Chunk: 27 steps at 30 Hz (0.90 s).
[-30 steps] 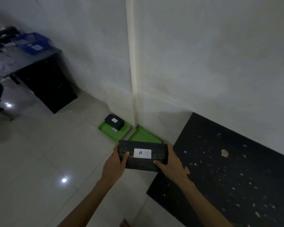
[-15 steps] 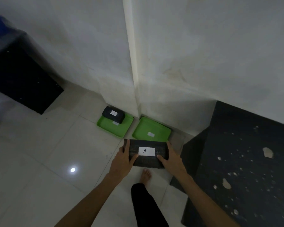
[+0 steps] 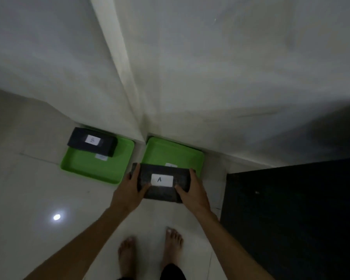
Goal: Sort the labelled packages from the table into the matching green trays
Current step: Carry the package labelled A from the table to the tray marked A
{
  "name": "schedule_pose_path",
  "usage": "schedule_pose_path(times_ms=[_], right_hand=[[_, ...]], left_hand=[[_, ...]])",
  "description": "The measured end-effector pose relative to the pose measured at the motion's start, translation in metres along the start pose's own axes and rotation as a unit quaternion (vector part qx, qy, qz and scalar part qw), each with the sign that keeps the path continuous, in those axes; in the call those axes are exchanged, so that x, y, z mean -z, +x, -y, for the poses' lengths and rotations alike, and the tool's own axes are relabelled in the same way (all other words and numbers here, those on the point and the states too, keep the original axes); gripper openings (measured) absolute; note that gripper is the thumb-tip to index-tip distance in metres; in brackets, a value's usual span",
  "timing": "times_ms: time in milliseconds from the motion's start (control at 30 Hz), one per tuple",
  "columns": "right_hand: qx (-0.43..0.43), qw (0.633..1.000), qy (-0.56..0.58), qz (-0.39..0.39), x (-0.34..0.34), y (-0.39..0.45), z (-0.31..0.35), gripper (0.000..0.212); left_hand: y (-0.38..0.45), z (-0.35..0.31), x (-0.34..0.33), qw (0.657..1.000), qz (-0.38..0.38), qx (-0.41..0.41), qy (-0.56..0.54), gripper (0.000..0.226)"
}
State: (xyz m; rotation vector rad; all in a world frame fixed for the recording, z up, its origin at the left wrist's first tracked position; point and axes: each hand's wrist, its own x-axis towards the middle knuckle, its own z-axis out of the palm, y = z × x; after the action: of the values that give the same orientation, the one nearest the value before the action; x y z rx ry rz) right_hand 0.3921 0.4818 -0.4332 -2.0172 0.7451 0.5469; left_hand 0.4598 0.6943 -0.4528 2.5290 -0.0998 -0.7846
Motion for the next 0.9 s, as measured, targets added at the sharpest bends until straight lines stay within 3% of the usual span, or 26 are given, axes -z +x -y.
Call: schedule_pose_path(times_ms=[367, 700, 900], right_hand=[[-0.032, 0.992, 0.052, -0.11, -0.102, 0.253, -0.087, 0.084], [-0.02, 0.991, 0.056, -0.116, -0.124, 0.318, -0.108, 0.085], [-0.034, 0.995, 0.005, -0.089, -0.117, 0.302, -0.109, 0.083]], left_hand=[[0.245, 0.084, -0.146, 0.994, 0.002, -0.107, 0.008, 0.133], [0.299, 0.102, -0.179, 0.987, -0.029, -0.145, 0.064, 0.108], [0.293, 0.091, -0.16, 0.984, 0.014, -0.143, 0.104, 0.103]])
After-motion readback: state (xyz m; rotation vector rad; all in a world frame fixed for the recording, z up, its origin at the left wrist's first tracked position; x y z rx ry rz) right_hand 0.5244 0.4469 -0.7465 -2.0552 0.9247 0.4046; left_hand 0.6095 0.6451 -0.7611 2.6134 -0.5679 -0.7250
